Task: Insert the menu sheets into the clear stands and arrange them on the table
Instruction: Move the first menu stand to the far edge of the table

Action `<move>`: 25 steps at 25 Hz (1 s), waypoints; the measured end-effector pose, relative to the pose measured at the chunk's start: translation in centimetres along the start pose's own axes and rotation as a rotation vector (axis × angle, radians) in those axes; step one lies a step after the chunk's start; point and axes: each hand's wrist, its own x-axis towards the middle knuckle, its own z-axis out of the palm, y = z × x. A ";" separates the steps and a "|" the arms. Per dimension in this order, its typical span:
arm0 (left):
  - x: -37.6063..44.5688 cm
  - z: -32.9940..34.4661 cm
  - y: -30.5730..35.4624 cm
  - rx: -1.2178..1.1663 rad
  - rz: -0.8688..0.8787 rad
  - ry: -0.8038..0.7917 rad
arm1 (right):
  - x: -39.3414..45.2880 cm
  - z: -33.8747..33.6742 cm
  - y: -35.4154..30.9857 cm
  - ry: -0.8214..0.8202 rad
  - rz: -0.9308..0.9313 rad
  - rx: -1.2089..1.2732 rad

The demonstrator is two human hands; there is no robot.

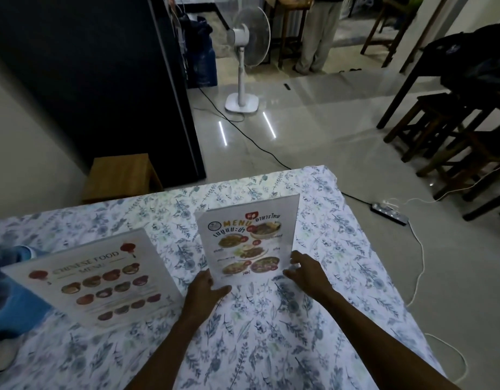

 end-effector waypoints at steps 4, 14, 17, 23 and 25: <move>0.0 0.5 0.5 0.038 -0.009 0.036 | 0.6 0.3 0.5 -0.006 -0.055 0.004; -1.3 2.7 3.0 0.142 -0.094 0.224 | 3.0 -0.5 3.6 -0.164 -0.214 -0.066; -1.3 4.2 3.9 0.171 -0.109 0.247 | 3.7 -1.9 5.4 -0.164 -0.314 -0.103; 1.5 10.1 9.5 0.173 -0.100 0.166 | 7.2 -8.5 10.8 -0.109 -0.351 -0.086; 3.2 12.5 12.3 0.196 -0.019 0.129 | 8.9 -11.2 13.0 -0.044 -0.321 -0.089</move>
